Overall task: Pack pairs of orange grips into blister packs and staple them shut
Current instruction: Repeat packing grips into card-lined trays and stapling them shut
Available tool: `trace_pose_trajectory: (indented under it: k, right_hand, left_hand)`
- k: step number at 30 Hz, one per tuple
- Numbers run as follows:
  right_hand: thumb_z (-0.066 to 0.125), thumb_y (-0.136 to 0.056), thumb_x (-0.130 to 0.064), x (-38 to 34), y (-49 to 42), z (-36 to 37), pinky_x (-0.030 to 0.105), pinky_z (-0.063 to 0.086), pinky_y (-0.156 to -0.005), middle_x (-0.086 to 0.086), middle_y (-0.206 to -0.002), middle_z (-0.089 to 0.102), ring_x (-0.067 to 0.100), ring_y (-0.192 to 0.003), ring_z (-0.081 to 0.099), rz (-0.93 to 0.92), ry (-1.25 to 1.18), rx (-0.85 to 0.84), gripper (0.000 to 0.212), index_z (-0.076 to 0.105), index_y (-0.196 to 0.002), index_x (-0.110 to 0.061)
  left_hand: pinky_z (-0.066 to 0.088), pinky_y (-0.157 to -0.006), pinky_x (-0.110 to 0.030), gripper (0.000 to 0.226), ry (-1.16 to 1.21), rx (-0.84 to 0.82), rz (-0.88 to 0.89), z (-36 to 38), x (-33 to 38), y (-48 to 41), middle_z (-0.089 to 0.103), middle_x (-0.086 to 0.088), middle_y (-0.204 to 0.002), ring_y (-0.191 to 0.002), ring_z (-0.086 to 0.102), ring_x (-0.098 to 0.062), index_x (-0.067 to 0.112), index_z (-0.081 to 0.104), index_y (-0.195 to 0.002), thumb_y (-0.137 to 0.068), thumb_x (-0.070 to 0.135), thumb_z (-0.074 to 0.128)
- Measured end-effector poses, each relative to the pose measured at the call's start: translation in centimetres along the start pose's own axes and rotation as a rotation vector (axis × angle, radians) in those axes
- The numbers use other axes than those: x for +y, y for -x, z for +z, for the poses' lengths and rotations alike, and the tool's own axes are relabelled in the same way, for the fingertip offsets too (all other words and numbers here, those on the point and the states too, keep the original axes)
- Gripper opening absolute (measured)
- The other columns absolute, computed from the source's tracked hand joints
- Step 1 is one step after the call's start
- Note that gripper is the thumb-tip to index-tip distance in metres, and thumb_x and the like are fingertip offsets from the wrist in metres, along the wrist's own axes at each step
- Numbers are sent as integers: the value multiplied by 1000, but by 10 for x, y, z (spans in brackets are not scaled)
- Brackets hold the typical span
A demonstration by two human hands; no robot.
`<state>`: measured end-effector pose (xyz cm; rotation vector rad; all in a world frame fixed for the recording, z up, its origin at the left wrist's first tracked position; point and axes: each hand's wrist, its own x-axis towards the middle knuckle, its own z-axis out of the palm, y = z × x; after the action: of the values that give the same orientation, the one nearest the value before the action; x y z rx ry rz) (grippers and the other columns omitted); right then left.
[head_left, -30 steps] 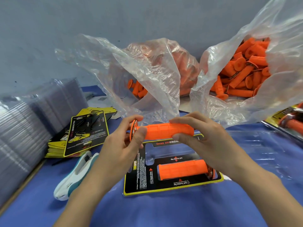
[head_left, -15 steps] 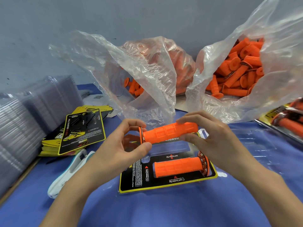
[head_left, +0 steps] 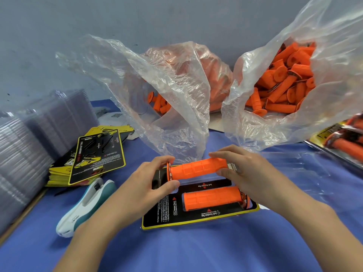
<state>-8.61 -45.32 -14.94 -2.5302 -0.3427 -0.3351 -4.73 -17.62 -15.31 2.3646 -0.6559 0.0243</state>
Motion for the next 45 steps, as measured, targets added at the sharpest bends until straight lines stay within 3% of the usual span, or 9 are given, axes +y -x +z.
trace_pose_trajectory:
  k: [6,11,15,19,32,37,41,45]
  right_hand:
    - [58,-96,-39,0,2,-1,33,46,-91,-29,-119,49,2,-104,53,28,50,-54,33,52,-127,-49]
    - [56,-96,-40,-2,2,0,34,46,-91,-29,-119,49,3,-105,53,45,71,-83,32,51,-127,-49]
    - [54,-98,-40,-4,2,0,32,45,-90,-26,-119,53,3,-104,51,54,98,-108,29,53,-126,-48]
    - [53,-98,-38,-4,2,0,27,44,-89,-24,-121,55,4,-105,50,54,115,-112,29,55,-126,-46]
    - [48,-100,-40,0,3,1,30,45,-92,-23,-121,56,5,-109,52,61,123,-106,27,56,-125,-46]
    - [42,-102,-37,-2,6,0,33,44,-94,-20,-121,57,9,-111,54,72,135,-92,28,55,-127,-41]
    - [37,-103,-38,-1,8,-5,26,36,-97,-13,-110,68,12,-114,51,68,187,-20,34,60,-127,-34]
    - [35,-103,-41,8,15,-12,31,38,-98,-8,-118,67,14,-121,48,177,228,30,37,57,-132,-35]
  left_hand:
    - [44,-100,-28,58,-84,-39,10,6,-6,0,46,27,-122,-121,41,8,60,29,-133,-80,74,48]
    - [40,-104,-27,65,-115,-33,19,7,-6,0,43,26,-128,-127,36,7,53,32,-138,-79,74,46]
    - [38,-100,-21,56,-145,-23,41,8,-3,1,39,38,-119,-124,37,9,49,35,-138,-86,63,53]
    - [38,-102,-22,55,-168,-5,53,9,-3,2,45,27,-126,-125,38,7,44,38,-139,-88,58,56]
    - [32,-105,-20,60,-207,-11,95,11,0,1,42,25,-134,-125,37,5,35,35,-144,-90,60,45]
    - [30,-95,-12,57,-203,18,77,11,0,3,42,30,-121,-119,39,7,37,37,-142,-90,62,40]
    - [31,-104,-20,59,-225,36,96,10,0,3,43,29,-125,-125,38,4,33,44,-139,-89,62,38]
    - [31,-107,-24,58,-240,52,110,10,0,3,45,28,-124,-126,37,3,32,47,-137,-89,62,39]
